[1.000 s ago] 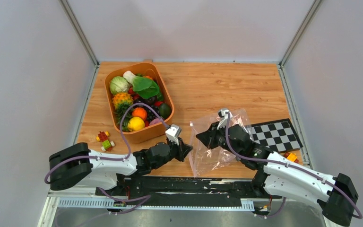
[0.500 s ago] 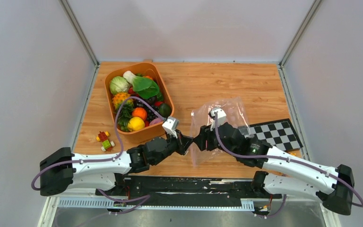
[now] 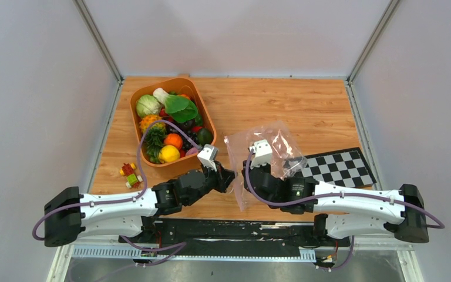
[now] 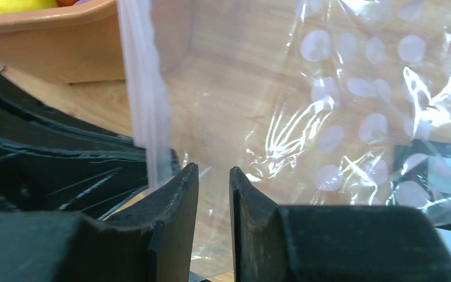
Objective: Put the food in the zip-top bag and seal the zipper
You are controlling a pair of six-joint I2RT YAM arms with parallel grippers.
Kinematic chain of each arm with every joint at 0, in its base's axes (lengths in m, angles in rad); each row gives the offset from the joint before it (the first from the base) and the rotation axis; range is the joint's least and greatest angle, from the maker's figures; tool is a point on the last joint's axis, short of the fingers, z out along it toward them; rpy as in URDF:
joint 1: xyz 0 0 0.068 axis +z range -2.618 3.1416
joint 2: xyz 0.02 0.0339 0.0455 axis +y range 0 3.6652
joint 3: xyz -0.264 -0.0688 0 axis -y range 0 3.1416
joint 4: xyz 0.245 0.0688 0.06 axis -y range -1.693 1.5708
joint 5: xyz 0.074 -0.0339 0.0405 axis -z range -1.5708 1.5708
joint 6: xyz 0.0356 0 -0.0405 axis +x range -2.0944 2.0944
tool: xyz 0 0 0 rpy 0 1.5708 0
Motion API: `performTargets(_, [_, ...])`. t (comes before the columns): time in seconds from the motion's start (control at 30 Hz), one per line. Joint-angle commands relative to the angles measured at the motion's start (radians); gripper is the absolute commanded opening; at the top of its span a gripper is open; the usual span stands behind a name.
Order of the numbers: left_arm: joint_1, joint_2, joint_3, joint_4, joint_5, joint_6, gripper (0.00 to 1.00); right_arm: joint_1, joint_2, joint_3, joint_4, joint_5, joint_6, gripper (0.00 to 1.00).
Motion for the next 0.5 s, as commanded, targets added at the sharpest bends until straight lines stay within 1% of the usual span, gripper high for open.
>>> performTargets(0.0, [-0.004, -0.052, 0.029, -0.01, -0.029, -0.009, 0.0, 0.01, -0.004, 0.045, -0.03, 0.118, 0.034, 0.26])
performTargets(0.07, [-0.004, -0.061, 0.027, -0.013, -0.034, -0.011, 0.0, 0.011, -0.016, 0.047, -0.027, 0.08, 0.023, 0.28])
performTargets(0.1, [-0.004, -0.064, 0.024, -0.018, -0.037, -0.011, 0.0, 0.013, -0.031, 0.039, 0.01, 0.03, -0.016, 0.3])
performTargets(0.13, [-0.004, -0.066, 0.023, -0.024, -0.042, -0.013, 0.0, 0.017, -0.049, 0.022, 0.067, -0.033, -0.098, 0.31])
performTargets(0.17, [-0.004, -0.067, 0.024, -0.028, -0.046, -0.016, 0.0, 0.017, -0.07, 0.003, 0.112, -0.086, -0.123, 0.33])
performTargets(0.27, [-0.004, -0.072, 0.031, -0.042, -0.055, -0.021, 0.0, 0.017, -0.106, -0.044, 0.193, -0.215, -0.177, 0.45])
performTargets(0.37, [-0.004, -0.073, 0.046, -0.066, -0.057, -0.033, 0.0, 0.021, -0.1, -0.06, 0.201, -0.251, -0.196, 0.5])
performTargets(0.47, [-0.004, -0.074, 0.055, -0.085, -0.064, -0.055, 0.0, 0.031, -0.065, -0.053, 0.196, -0.25, -0.209, 0.51])
